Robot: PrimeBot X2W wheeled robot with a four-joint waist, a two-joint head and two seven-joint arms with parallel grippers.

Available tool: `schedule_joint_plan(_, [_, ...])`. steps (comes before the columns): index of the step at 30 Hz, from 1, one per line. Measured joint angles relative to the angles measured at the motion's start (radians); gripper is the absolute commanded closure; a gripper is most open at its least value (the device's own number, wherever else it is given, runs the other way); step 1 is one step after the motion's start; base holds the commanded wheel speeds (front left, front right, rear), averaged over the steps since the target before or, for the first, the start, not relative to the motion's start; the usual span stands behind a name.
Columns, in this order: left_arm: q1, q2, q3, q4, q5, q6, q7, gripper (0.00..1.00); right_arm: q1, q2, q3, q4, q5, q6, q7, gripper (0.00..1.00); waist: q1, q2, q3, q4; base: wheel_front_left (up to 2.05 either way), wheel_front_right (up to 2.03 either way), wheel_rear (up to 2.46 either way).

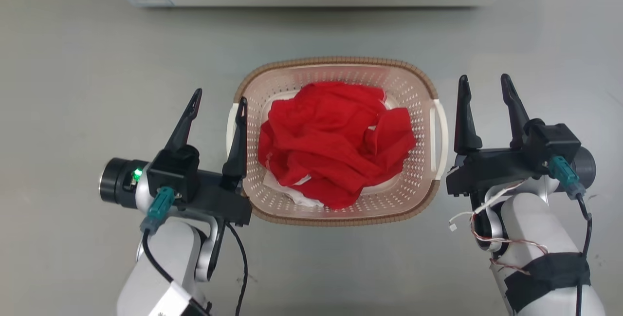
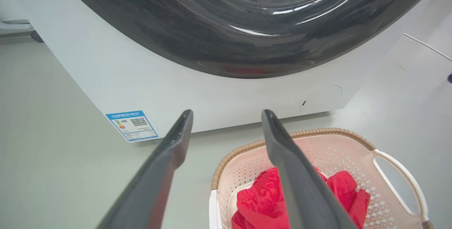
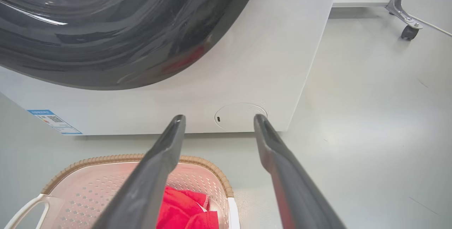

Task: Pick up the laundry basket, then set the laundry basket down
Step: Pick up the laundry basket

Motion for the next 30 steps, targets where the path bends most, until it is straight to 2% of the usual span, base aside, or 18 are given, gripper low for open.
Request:
schedule_joint_plan(17, [-0.179,-0.018,-0.01,0.227,-0.035,-0.037,0.0,0.0,-0.153,-0.002,-0.015,0.193,0.016,0.0,0.018,0.0,-0.0001,0.0001,0.23,0.03,0.0,0.0,0.0])
schedule_joint_plan(30, [-0.213,-0.022,-0.026,0.38,-0.085,-0.061,0.0,0.0,-0.199,-0.002,-0.002,0.317,0.053,0.0,0.017,0.0,-0.0002,-0.0001,0.279,0.04,0.0,0.0,0.0])
